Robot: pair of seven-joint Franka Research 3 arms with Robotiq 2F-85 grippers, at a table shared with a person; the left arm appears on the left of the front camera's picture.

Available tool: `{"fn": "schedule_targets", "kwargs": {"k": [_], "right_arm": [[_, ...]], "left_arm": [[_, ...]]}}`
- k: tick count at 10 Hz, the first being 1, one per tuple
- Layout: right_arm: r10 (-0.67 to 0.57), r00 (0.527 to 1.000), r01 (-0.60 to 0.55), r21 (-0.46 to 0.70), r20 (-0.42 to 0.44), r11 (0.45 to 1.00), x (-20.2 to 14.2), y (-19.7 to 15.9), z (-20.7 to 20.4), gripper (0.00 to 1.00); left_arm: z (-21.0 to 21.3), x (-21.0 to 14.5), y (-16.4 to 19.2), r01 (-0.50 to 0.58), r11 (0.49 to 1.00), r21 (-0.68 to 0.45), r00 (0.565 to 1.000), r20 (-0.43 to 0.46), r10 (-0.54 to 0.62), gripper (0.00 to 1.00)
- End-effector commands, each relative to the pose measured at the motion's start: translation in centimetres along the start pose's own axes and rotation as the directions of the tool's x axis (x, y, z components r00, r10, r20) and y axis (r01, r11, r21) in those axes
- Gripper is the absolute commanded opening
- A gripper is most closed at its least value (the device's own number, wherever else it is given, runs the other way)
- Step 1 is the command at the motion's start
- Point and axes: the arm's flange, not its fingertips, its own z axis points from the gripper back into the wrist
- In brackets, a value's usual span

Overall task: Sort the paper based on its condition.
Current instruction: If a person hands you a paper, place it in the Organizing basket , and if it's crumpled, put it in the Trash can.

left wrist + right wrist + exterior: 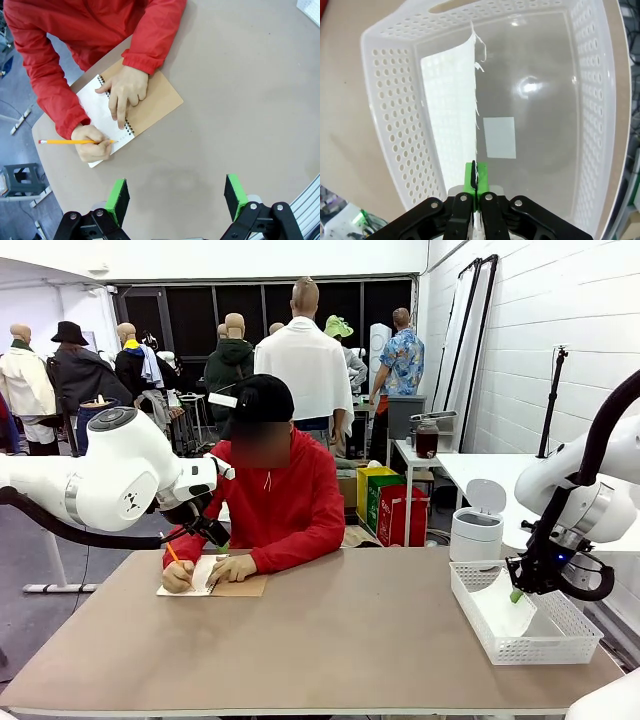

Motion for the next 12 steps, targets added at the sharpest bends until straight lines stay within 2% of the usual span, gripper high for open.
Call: {"fn": "schedule_targets", "kwargs": {"k": [1,4,11,12], "right_arm": [[-0.068,0.997,0.065,-0.08,-0.042,0.995,0.0,0.4,0.0,0.39],[-0.114,0.991,0.098,-0.192,-0.072,0.976,-0.1,0.6,0.3,0.98],[-0.158,0.987,0.139,-0.43,-0.009,0.892,-0.4,3.3,-0.1,1.0],[-0.155,0.988,0.132,-0.429,-0.017,0.893,-0.3,3.5,-0.4,1.0]], "left_arm": [[-0.1,0.0,0.1,0.006,1.0,-0.002,1.0,0.004,-0.006,1.0],[-0.1,0.0,0.1,0.006,1.0,-0.002,1.0,0.004,-0.006,1.0],[-0.1,0.0,0.1,0.006,1.0,-0.002,1.0,0.004,-0.006,1.0],[-0.1,0.0,0.1,0.006,1.0,-0.002,1.0,0.004,-0.006,1.0]]}}
